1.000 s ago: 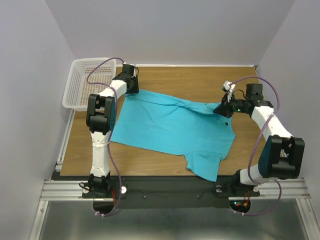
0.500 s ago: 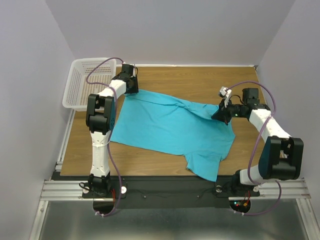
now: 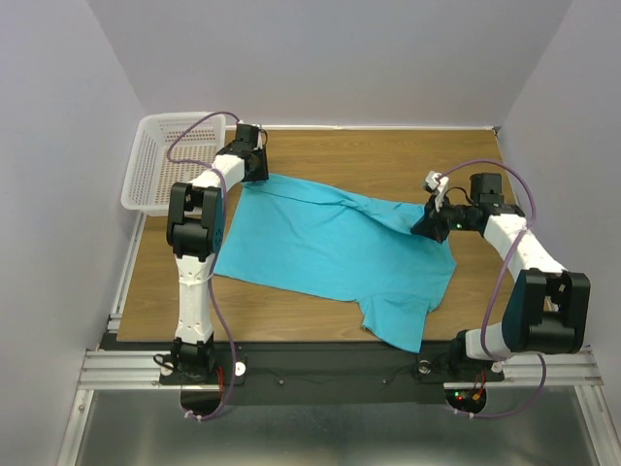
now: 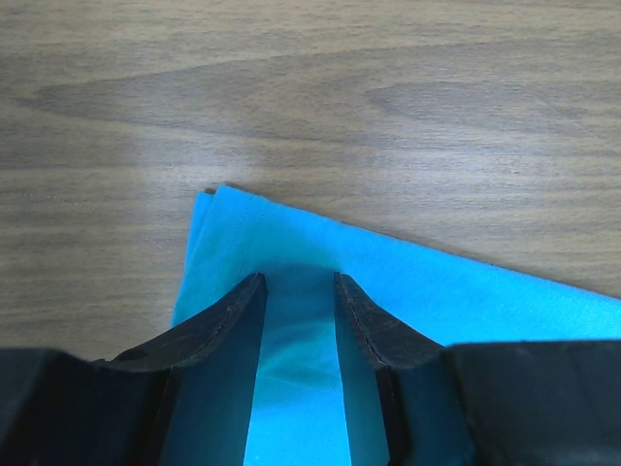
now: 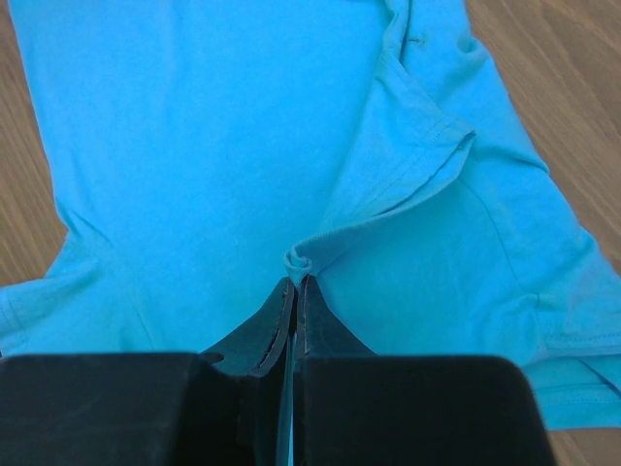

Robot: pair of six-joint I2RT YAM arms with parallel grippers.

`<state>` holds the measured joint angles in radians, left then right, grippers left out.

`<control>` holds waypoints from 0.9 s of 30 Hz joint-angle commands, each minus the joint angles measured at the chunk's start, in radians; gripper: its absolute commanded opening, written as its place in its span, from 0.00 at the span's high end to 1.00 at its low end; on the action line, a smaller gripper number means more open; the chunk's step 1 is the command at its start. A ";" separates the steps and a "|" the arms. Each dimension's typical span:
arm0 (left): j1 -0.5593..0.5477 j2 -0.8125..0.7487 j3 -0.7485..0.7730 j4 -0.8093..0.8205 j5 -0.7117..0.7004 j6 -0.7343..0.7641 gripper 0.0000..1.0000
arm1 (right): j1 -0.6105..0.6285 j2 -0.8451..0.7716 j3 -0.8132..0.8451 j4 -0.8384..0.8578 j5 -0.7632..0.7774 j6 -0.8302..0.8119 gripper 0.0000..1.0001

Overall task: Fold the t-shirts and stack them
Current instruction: Fold the tshirt

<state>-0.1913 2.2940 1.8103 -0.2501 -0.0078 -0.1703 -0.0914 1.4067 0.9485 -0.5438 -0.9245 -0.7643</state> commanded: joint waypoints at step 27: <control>0.024 -0.013 -0.025 -0.025 0.035 0.012 0.52 | 0.050 0.011 -0.027 -0.010 0.056 -0.032 0.99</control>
<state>-0.1829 2.2974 1.8149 -0.2504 0.0128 -0.1677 -0.0505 1.4166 0.9207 -0.5499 -0.8791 -0.7757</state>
